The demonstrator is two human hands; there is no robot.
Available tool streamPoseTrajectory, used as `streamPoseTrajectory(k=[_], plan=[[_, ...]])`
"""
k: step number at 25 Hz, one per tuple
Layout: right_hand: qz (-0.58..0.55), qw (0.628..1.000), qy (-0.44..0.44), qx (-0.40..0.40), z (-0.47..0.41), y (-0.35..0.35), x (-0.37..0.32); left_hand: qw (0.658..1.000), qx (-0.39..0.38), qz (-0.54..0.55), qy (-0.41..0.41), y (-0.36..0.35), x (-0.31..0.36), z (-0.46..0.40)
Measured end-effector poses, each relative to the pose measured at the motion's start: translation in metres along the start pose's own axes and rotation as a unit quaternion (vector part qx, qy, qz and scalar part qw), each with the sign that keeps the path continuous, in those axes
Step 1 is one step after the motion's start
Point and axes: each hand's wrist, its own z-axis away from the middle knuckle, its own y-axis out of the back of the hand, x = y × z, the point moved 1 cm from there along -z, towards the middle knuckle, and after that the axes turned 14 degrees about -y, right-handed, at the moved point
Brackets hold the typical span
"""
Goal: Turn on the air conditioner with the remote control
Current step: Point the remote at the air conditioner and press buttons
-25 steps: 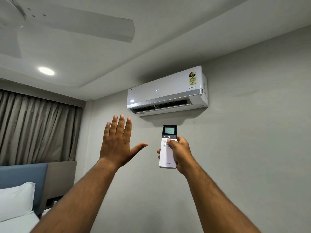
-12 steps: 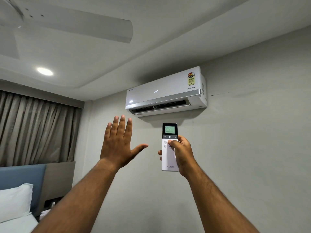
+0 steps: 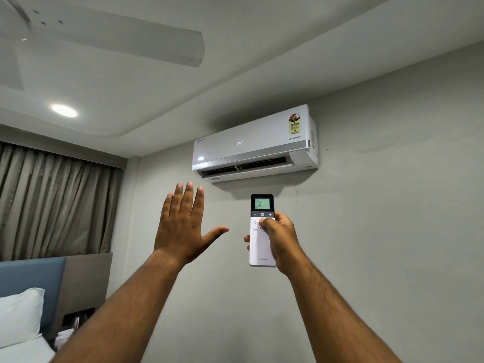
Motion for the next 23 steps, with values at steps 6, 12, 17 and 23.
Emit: streamPoseTrajectory(k=[6,12,17,23], plan=[[-0.001,1.0,0.005,0.0,0.001,0.0,-0.007,1.0,-0.001,-0.002,0.002,0.001,-0.002,0.002],[-0.002,1.0,0.012,0.0,0.001,0.0,-0.009,1.0,0.001,0.001,0.001,0.002,-0.003,0.001],[0.0,1.0,0.009,0.0,0.002,-0.001,-0.011,1.0,-0.006,-0.004,0.004,0.002,-0.004,0.004],[0.001,1.0,0.01,-0.005,0.003,-0.004,-0.016,1.0,-0.001,-0.002,-0.001,0.004,-0.008,0.001]])
